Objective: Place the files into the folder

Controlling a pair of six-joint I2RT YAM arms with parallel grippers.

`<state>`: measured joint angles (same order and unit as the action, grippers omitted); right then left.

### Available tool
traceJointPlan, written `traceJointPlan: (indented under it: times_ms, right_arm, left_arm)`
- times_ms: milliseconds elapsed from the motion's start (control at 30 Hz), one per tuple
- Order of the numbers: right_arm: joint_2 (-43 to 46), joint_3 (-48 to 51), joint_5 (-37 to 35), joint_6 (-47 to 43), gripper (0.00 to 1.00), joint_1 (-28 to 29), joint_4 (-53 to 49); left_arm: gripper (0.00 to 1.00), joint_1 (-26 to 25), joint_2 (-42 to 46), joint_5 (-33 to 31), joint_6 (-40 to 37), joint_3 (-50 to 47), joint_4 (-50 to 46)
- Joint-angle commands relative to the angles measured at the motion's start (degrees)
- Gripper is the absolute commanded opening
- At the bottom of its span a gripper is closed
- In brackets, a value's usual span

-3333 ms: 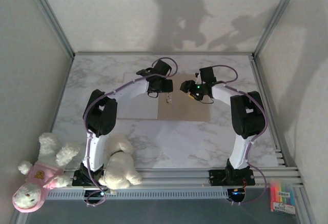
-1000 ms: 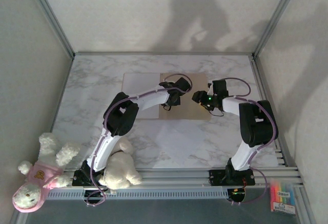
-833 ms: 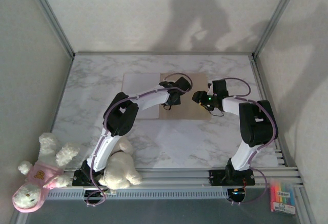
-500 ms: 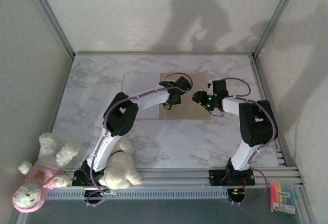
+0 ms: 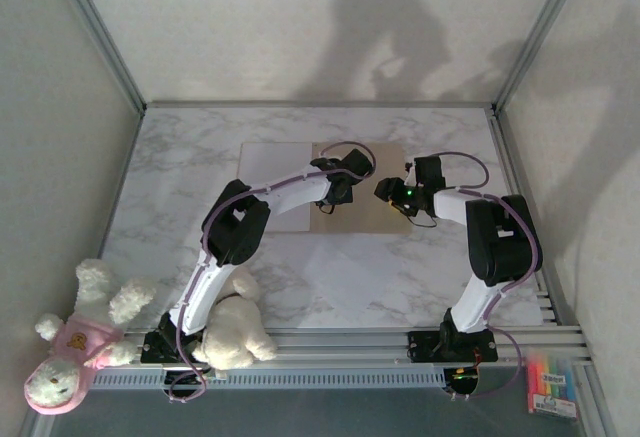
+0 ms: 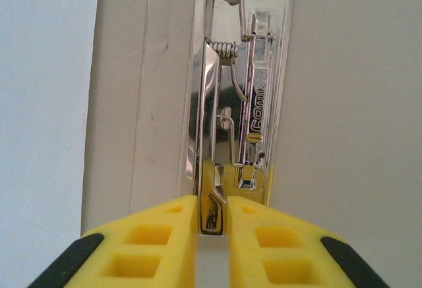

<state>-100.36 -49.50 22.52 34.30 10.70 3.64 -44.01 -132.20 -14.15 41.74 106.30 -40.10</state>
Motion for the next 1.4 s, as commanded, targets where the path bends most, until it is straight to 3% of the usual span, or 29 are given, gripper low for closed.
traceJointPlan:
  times_ms: [0, 1367]
  right_arm:
    - [-0.76, -1.00, 0.15, 0.48, 0.58, 0.27, -0.48]
    - [-3.56, -2.40, 1.02, 1.19, 0.59, 1.44, -1.00]
  left_arm:
    - [0.15, 0.06, -1.06, 0.42, 0.74, 0.93, -2.11]
    - [0.08, -0.46, -1.81, 9.40, 2.28, -5.50, 5.22]
